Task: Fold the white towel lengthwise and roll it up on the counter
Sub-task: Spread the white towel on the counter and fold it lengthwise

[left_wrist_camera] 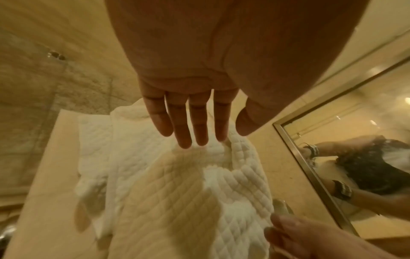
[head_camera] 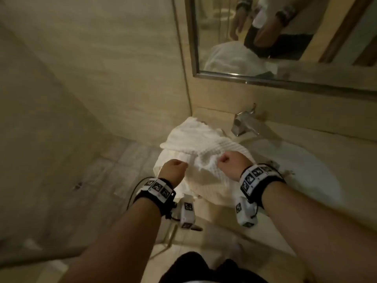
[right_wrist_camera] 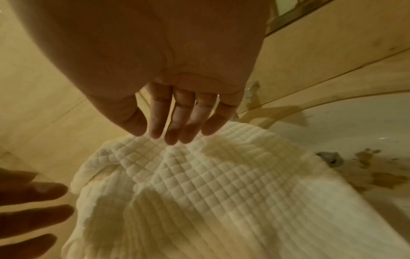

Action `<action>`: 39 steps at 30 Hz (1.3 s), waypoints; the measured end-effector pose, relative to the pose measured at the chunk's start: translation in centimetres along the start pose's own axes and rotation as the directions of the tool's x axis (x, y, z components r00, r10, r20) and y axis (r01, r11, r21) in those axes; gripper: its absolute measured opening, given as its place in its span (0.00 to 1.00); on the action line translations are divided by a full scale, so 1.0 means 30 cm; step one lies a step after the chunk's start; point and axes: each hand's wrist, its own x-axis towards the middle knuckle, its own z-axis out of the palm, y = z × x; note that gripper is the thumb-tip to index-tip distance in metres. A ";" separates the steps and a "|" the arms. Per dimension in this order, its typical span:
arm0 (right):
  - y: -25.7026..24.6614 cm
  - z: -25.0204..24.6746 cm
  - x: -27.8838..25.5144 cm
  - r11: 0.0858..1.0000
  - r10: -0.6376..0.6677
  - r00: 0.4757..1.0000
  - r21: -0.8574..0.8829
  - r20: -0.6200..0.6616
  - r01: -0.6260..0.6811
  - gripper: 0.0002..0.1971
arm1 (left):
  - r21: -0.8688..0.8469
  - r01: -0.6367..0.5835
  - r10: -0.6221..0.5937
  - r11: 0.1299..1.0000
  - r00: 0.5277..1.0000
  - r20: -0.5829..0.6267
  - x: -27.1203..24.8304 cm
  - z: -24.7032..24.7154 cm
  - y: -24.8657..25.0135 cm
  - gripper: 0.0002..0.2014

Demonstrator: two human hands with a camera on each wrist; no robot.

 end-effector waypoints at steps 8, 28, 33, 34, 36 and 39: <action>-0.139 0.057 0.200 0.986 -0.166 0.985 0.023 -0.042 0.167 0.12 | -0.242 0.110 -0.135 0.964 0.987 -0.089 0.236 -0.087 0.065 0.17; -0.207 -0.103 0.193 0.988 -0.102 0.987 -0.129 -0.124 0.086 0.29 | -0.165 -0.451 0.462 0.877 0.886 0.033 0.215 -0.122 0.555 0.33; -0.134 -0.222 0.106 0.972 -0.130 0.940 0.146 -0.315 0.183 0.24 | -0.214 -0.601 0.627 0.770 0.775 0.079 0.000 -0.054 0.744 0.23; -0.099 -0.248 0.090 0.967 -0.134 0.935 0.163 -0.329 0.196 0.28 | -0.230 -0.618 0.649 0.752 0.755 0.095 -0.048 -0.037 0.787 0.21; -0.024 -0.293 0.066 0.964 -0.099 0.939 0.204 -0.329 0.173 0.30 | -0.272 -0.635 0.680 0.723 0.722 0.124 -0.139 -0.007 0.866 0.19; 0.084 -0.362 0.007 0.973 0.050 0.936 0.229 -0.349 0.033 0.32 | -0.323 -0.711 0.773 0.625 0.621 0.128 -0.281 0.059 0.979 0.24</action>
